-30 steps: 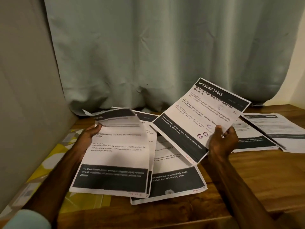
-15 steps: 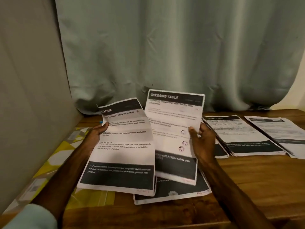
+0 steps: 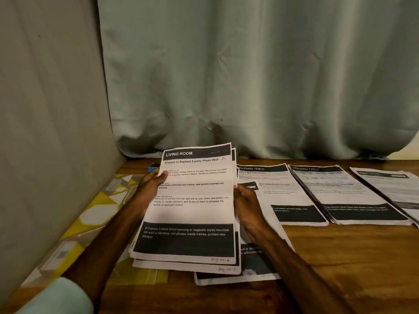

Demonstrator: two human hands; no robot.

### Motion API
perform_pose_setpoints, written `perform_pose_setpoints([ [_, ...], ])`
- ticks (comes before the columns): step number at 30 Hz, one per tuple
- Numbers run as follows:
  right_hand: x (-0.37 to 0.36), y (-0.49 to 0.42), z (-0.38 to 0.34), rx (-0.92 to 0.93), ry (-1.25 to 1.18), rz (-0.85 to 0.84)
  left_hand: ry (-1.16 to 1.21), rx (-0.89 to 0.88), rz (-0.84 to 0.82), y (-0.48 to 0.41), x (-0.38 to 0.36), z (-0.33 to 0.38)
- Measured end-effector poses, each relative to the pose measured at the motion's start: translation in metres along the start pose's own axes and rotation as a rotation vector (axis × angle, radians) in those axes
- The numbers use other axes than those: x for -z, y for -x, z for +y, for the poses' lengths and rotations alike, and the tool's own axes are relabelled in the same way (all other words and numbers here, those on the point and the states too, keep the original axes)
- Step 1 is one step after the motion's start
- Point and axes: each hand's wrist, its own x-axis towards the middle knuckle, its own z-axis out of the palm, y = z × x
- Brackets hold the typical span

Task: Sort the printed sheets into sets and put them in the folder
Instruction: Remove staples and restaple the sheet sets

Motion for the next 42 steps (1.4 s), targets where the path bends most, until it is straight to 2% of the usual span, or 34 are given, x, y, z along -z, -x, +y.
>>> perform_pose_setpoints([
  [6,0.003,0.003,-0.01,-0.12,0.037,-0.029,-0.007,-0.006,-0.04,0.003,0.001,-0.001],
  [9,0.02,0.003,-0.019,-0.083,0.086,0.066,0.027,-0.013,-0.028,0.004,0.002,0.001],
  [10,0.032,-0.001,-0.019,-0.043,0.136,0.098,0.035,-0.016,-0.027,0.004,0.004,0.002],
  [12,0.061,-0.008,-0.014,0.045,0.406,0.188,0.038,-0.015,-0.024,0.003,0.007,0.003],
  [14,0.09,-0.016,-0.007,0.042,0.669,0.298,0.032,-0.014,-0.024,0.002,0.009,0.003],
  [15,0.101,-0.017,-0.004,0.02,0.722,0.322,0.03,-0.015,-0.024,0.002,0.009,0.002],
  [19,0.111,-0.006,-0.001,-0.119,0.93,0.216,0.025,-0.024,-0.028,0.006,0.006,0.002],
  [22,0.101,-0.004,0.0,-0.124,1.034,0.149,0.014,-0.034,-0.034,0.007,0.004,0.001],
  [27,0.096,-0.013,-0.005,-0.178,1.057,0.169,0.021,-0.052,-0.025,0.009,0.003,0.0],
  [32,0.097,-0.01,-0.006,-0.052,0.95,0.281,0.031,-0.058,-0.022,0.008,0.003,-0.001],
  [36,0.098,-0.007,-0.009,0.022,0.959,0.31,0.033,-0.063,-0.016,0.009,0.002,-0.001],
  [42,0.102,-0.008,-0.012,-0.012,1.032,0.32,0.032,-0.054,-0.012,0.009,0.004,0.0],
])
